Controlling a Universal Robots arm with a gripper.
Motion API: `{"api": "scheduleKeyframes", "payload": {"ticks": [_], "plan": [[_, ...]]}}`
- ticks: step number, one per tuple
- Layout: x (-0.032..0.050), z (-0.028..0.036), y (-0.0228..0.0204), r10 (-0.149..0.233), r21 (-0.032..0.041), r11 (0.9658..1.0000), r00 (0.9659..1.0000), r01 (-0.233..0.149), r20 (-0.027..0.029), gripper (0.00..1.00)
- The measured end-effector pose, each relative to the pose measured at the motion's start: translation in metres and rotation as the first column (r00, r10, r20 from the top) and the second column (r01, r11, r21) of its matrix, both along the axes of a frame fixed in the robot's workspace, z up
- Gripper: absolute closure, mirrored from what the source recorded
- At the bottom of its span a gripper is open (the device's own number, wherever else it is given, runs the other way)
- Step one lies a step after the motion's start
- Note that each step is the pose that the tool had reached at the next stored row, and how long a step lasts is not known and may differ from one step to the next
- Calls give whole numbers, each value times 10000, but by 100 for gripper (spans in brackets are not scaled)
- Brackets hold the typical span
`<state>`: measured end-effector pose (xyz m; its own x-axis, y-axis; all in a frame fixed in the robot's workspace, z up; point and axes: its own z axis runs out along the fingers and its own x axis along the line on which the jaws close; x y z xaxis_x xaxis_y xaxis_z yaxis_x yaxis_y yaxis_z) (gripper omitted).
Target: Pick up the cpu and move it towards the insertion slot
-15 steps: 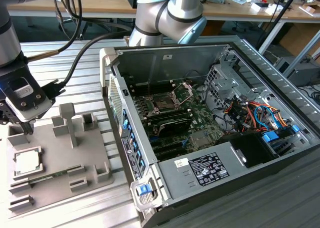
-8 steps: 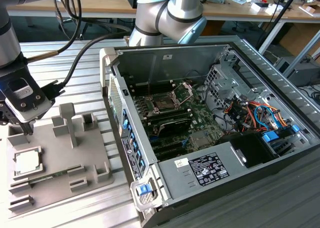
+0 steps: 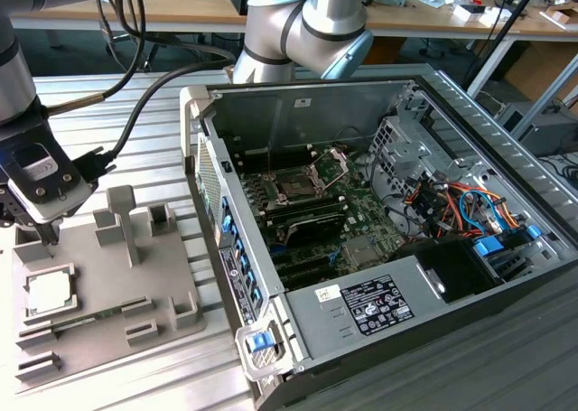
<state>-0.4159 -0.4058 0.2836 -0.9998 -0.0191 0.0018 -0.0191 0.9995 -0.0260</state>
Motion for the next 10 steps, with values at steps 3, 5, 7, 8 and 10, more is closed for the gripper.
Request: {"api": "scheduleKeyframes", "payload": {"ticks": [3, 5, 7, 8, 10], "plan": [[-3, -5, 0, 0, -1, 10000, 10000, 0, 1, 89], [-4, -7, 0, 0, -2, 10000, 10000, 0, 1, 89], [-6, -9, 0, 0, -3, 10000, 10000, 0, 1, 89], [-7, -10, 0, 0, -4, 10000, 10000, 0, 1, 89], [-9, -14, 0, 0, -7, 10000, 10000, 0, 1, 89]]}}
